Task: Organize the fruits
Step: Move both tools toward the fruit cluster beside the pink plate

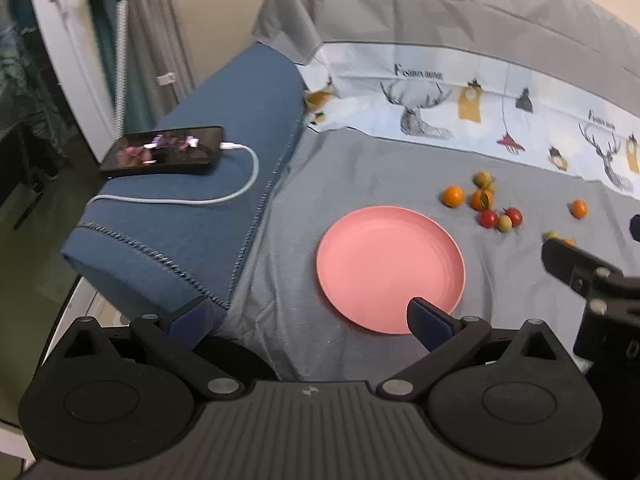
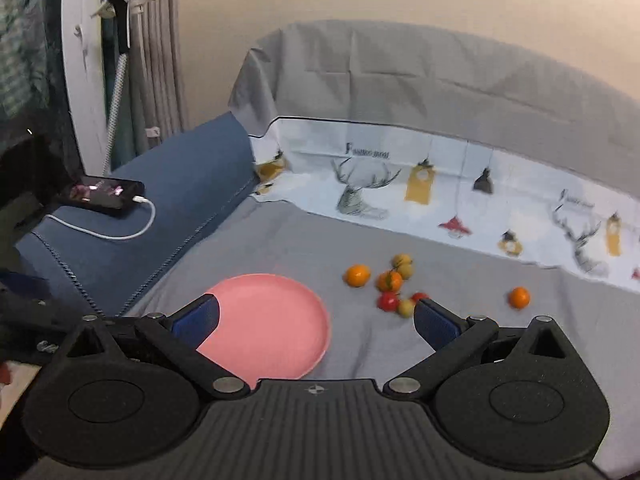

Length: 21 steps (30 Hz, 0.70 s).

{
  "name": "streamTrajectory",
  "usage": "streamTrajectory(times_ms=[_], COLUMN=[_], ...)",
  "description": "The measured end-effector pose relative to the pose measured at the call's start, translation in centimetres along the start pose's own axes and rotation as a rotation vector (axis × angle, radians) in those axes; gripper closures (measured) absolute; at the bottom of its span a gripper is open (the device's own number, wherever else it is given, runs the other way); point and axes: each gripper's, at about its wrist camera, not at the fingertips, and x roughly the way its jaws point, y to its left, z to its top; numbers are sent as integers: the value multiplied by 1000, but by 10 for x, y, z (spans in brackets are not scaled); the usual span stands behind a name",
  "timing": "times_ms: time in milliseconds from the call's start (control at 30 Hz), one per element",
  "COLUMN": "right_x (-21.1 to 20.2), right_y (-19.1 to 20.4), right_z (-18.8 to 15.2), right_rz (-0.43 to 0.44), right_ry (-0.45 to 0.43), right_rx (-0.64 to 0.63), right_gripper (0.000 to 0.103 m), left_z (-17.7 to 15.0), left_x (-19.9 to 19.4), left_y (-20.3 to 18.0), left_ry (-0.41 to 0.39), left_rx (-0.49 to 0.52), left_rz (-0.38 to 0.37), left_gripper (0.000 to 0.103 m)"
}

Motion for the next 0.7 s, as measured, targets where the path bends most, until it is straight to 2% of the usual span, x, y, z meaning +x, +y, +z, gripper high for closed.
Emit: streamTrajectory(times_ms=[167, 333, 700], right_x=[-20, -34, -34], right_y=[1, 0, -5], right_z=[-16, -24, -37], right_rz=[-12, -9, 9], right_ry=[-3, -17, 24], right_rx=[24, 57, 99], right_gripper=[1, 1, 1], left_z=[-11, -24, -29], left_x=[-14, -24, -28], left_y=[-2, -5, -11], left_ry=[12, 15, 13], left_rx=[-19, -8, 7], left_rz=[-54, -54, -18], left_gripper=[0, 0, 0])
